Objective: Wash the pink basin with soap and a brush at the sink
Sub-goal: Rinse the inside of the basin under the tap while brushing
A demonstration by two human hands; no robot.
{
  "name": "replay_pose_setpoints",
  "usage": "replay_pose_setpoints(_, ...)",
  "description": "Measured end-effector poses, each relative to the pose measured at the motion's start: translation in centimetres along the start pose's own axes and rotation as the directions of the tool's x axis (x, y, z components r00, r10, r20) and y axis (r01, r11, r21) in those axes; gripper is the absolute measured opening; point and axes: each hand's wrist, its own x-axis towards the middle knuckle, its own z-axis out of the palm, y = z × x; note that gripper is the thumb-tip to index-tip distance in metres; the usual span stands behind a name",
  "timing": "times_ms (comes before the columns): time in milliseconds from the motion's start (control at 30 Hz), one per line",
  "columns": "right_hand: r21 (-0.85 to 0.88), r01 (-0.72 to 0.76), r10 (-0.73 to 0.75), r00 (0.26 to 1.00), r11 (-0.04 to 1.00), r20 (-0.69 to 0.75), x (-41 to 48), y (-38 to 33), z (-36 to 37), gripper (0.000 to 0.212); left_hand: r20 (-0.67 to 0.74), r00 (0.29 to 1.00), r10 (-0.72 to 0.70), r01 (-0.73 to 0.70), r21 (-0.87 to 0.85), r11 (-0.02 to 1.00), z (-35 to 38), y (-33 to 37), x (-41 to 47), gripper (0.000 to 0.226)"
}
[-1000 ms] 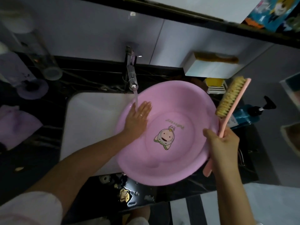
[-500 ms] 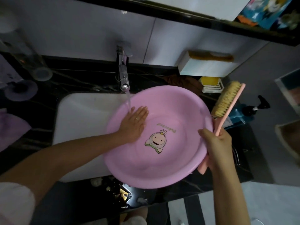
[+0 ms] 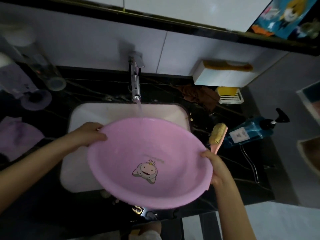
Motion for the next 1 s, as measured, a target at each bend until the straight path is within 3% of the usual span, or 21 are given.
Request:
replay_pose_setpoints(67, -0.095, -0.031, 0.034, 0.999, 0.995, 0.025, 0.4, -0.2, 0.3, 0.037, -0.039, 0.998, -0.048, 0.036, -0.277, 0.960, -0.5, -0.2, -1.1, 0.036)
replay_pose_setpoints(200, -0.431, 0.213, -0.190, 0.977, 0.877, 0.097, 1.0, -0.5, 2.1, 0.020, -0.142, 0.986, -0.082, 0.005, -0.476, 0.879, -1.1, -0.4, -2.8, 0.023)
replay_pose_setpoints(233, -0.563, 0.262, -0.239, 0.964, 0.784, 0.116, 1.5, -0.5, 2.6, 0.021, -0.166, 0.982, -0.086, -0.010, -0.505, 0.863, -1.2, -0.1, -3.2, 0.026)
replay_pose_setpoints(267, -0.728, 0.289, -0.280, 0.950, 0.621, 0.137, 2.1, -0.5, 3.3, 0.023, -0.193, 0.978, -0.082, -0.031, -0.521, 0.853, -1.2, 0.1, -3.3, 0.027)
replay_pose_setpoints(333, -0.973, 0.203, -0.338, 0.928, 0.113, 0.155, 3.1, -0.6, 4.8, 0.029, -0.239, 0.969, -0.069, -0.073, -0.540, 0.839, -1.0, 0.6, -3.6, 0.025)
replay_pose_setpoints(367, -0.987, 0.137, -0.383, 0.910, -0.086, 0.160, 3.4, -0.7, 5.7, 0.032, -0.262, 0.963, -0.068, -0.089, -0.545, 0.834, -0.9, 1.0, -3.8, 0.025)
replay_pose_setpoints(400, -0.974, 0.109, -0.422, 0.887, -0.200, 0.186, 3.7, -1.0, 6.7, 0.037, -0.283, 0.957, -0.069, -0.102, -0.546, 0.832, -0.8, 1.2, -3.7, 0.026)
replay_pose_setpoints(500, -0.894, 0.262, -0.418, 0.811, -0.364, 0.409, 4.8, -2.3, 9.9, 0.050, -0.332, 0.940, -0.083, -0.117, -0.540, 0.834, -0.8, 1.7, -3.9, 0.027)
replay_pose_setpoints(667, -0.532, 0.482, -0.113, 0.657, -0.696, 0.745, 8.5, -3.5, 14.0, 0.053, -0.355, 0.929, -0.104, -0.099, -0.511, 0.854, -1.1, 2.0, -4.1, 0.032)
replay_pose_setpoints(733, -0.421, 0.507, -0.012, 0.628, -0.752, 0.778, 9.5, -4.2, 14.0, 0.051, -0.382, 0.918, -0.108, -0.100, -0.486, 0.869, -1.1, 2.0, -4.5, 0.033)
replay_pose_setpoints(767, -0.424, 0.504, 0.005, 0.647, -0.753, 0.762, 9.9, -4.7, 13.5, 0.050, -0.393, 0.914, -0.102, -0.104, -0.469, 0.877, -1.2, 2.0, -4.7, 0.033)
replay_pose_setpoints(933, -0.525, 0.524, 0.257, 0.828, -0.670, 0.499, 9.5, -6.5, 12.7, 0.042, -0.404, 0.907, -0.122, -0.097, -0.481, 0.872, -1.3, 1.1, -5.5, 0.036)
replay_pose_setpoints(1000, -0.455, 0.541, 0.250, 0.793, -0.707, 0.556, 9.4, -6.7, 13.6, 0.041, -0.411, 0.903, -0.121, -0.094, -0.466, 0.880, -1.3, 1.2, -5.5, 0.037)
